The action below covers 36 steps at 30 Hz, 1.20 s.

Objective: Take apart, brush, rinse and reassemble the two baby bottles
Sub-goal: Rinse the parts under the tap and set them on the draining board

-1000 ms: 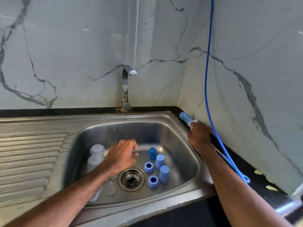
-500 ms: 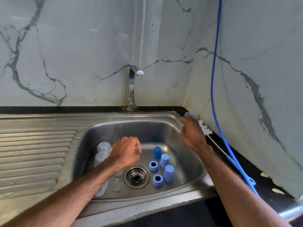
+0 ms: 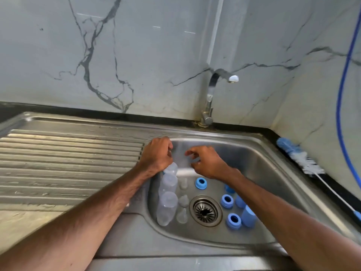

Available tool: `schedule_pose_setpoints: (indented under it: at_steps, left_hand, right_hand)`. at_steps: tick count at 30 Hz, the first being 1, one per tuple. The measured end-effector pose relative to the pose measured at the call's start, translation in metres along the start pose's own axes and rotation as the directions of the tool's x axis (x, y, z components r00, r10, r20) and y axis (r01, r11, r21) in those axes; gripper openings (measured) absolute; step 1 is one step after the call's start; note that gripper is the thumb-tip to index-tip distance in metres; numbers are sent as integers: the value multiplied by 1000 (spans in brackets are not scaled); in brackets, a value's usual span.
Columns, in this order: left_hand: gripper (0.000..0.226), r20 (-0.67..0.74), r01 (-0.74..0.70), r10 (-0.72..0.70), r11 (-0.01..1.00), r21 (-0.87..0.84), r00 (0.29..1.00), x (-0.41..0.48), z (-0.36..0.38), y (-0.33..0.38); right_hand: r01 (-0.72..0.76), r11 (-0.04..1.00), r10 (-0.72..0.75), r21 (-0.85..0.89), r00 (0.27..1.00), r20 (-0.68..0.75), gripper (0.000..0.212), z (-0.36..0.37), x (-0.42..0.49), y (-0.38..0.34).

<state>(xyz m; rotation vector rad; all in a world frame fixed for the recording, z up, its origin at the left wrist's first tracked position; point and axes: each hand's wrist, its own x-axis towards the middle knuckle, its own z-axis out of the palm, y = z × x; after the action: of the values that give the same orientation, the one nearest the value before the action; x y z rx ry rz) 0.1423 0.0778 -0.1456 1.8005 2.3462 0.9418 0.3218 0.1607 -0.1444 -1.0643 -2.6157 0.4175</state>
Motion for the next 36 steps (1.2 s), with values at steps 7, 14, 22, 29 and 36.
schedule_pose_setpoints:
  at_steps: [7, 14, 22, 29, 36]
  left_hand:
    - [35, 49, -103, 97, 984, 142, 994, -3, 9, 5]
    - [45, 14, -46, 45, 997, 67, 999, 0, 10, 2]
    - [47, -2, -49, 49, 999, 17, 999, 4, 11, 1]
    - [44, -95, -94, 90, 995, -36, 991, 13, 1, 4]
    - [58, -145, -364, 375, 926, 97, 916, 42, 1, 47]
  right_hand:
    - [109, 973, -51, -205, 961, 271, 52, 44, 51, -15]
    - [196, 968, -158, -153, 960, 229, 57, 49, 60, -13]
    - [143, 990, -142, 1, 984, 104, 66, 29, 52, -1]
    - [-81, 947, 153, 312, 965, -213, 50, -46, 26, 33]
    - [-275, 237, 583, 932, 808, 91, 45, -59, -11, 67]
